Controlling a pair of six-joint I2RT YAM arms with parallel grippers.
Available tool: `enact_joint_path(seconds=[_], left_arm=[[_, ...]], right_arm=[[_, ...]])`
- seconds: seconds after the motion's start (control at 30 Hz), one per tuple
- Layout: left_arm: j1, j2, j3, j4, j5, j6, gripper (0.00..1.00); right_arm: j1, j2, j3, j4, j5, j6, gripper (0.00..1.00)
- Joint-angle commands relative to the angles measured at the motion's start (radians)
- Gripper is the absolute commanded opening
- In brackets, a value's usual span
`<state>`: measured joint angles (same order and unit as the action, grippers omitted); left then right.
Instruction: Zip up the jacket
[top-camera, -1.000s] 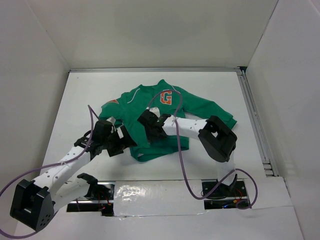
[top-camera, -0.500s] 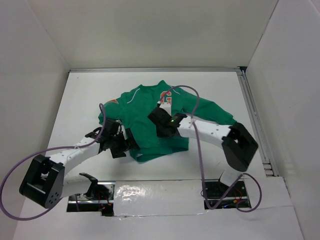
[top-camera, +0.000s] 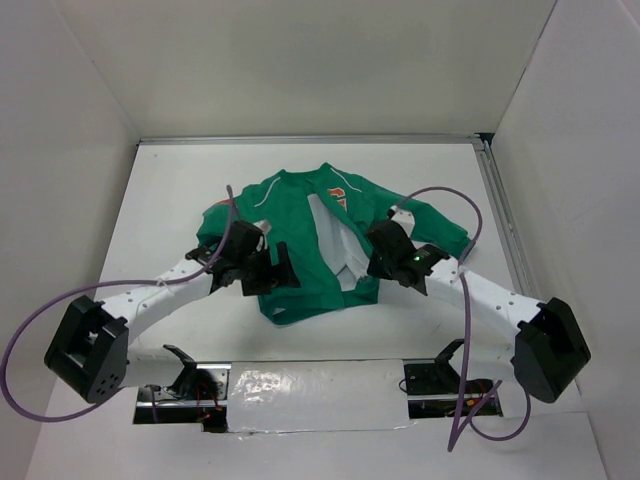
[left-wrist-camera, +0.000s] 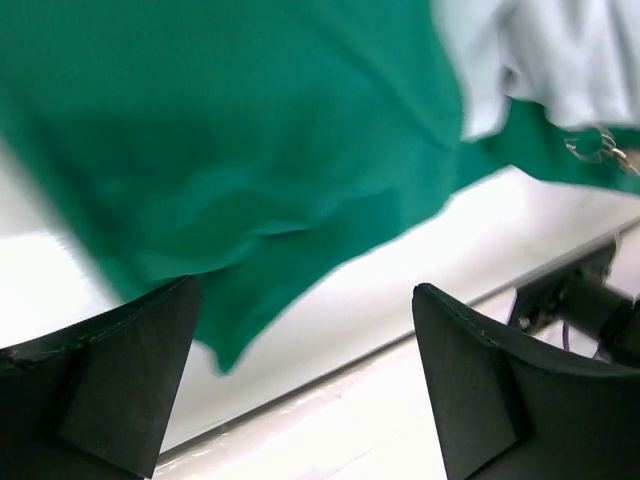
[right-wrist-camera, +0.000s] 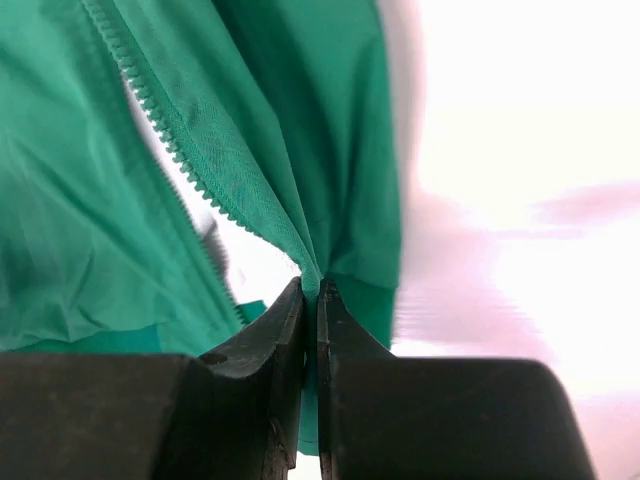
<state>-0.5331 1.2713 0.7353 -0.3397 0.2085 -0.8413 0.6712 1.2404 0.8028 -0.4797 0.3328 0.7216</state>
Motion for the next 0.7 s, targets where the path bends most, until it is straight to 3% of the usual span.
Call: enact_joint_path(seconds=[0.0,0.13,0.23,0.43,0.67], left_arm=[[-0.091,0.069,0.128,-0.041,-0.041,0.056,0.99],[-0.203,0.207,0.272,-0.098,-0.083,0.015,0.99],[-0.219,0.261,0.303,-0.070,-0.023,0.022,0.99],[-0.245,0.419,0.400,-0.107,-0.050,-0.004,0.99],[-0.288,0.530,0.513,-0.153,-0.066,-0.018,0.97]], right_arm=[[-0.056,-0.087,-0.068,0.111,-0.075,0.029,0.00],[-0.110,-0.136,-0.109,0.138,-0.117,0.018,0.00],[-0.130,-0.154,-0.135,0.164,-0.153,0.018,0.00],[-0.185,-0.234,-0.244,0.277,-0.300,-0.017,0.00],[-0.212,-0.283,-0.316,0.357,-0.353,-0.027,0.00]])
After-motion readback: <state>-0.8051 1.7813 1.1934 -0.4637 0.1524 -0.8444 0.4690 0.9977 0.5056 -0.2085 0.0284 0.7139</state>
